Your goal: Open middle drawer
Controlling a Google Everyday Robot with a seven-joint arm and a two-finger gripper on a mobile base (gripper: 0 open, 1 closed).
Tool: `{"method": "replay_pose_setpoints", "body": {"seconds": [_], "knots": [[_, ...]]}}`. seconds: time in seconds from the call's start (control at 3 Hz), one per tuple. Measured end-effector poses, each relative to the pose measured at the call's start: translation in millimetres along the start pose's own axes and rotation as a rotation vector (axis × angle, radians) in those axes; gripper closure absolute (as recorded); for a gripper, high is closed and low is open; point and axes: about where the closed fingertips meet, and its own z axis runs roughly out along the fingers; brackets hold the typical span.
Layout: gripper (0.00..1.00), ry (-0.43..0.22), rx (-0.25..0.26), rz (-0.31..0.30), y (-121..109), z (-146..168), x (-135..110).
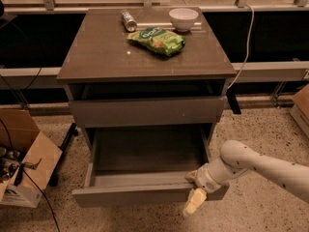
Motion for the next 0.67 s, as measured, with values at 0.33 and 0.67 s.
{"method": "replay_pose_setpoints", "body": {"seconds": [0.33, 0.67], "knots": [[0.00, -0.024, -0.019, 0.021, 13.4, 8.1, -2.0], [0.00, -0.024, -0.019, 0.021, 13.5, 8.1, -2.0]]}}
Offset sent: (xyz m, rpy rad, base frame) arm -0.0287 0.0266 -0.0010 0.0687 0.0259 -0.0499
